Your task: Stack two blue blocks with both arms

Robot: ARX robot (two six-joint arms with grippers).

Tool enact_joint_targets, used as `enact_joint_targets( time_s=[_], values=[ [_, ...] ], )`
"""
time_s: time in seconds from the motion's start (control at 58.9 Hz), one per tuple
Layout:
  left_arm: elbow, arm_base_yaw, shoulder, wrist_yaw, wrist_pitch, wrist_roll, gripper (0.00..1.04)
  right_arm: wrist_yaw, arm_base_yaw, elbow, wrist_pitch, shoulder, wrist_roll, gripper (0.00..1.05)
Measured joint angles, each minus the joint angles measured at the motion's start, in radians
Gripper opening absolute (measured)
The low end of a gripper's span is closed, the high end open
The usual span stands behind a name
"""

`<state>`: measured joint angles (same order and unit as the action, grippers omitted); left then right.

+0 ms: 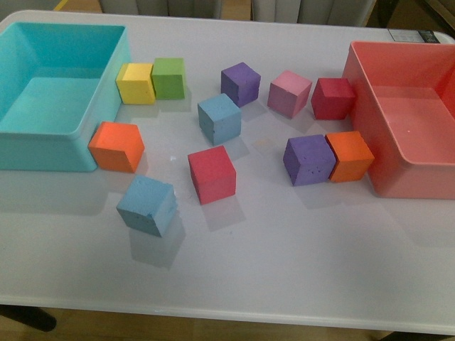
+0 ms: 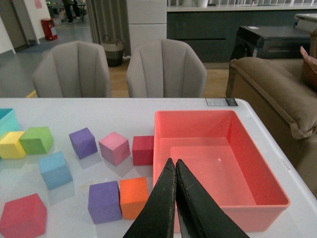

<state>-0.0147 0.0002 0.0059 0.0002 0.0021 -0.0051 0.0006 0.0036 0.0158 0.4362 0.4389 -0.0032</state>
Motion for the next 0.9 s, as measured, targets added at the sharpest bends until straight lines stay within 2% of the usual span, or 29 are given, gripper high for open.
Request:
enact_joint_targets(
  time_s=[0.713,0.764,0.9],
  values=[
    [0.0,0.0,0.0,0.0,0.0,0.0,0.96,0.0,0.0,0.0,-0.264,-0.267,0.0,0.02],
    [0.0,0.0,0.0,0.0,0.0,0.0,0.96,0.002,0.0,0.0,-0.415,-0.386,0.0,0.02],
    [0.0,0.0,0.0,0.0,0.0,0.0,0.96,0.0,0.0,0.0,-0.433,-0.431,0.0,0.02]
  ],
)
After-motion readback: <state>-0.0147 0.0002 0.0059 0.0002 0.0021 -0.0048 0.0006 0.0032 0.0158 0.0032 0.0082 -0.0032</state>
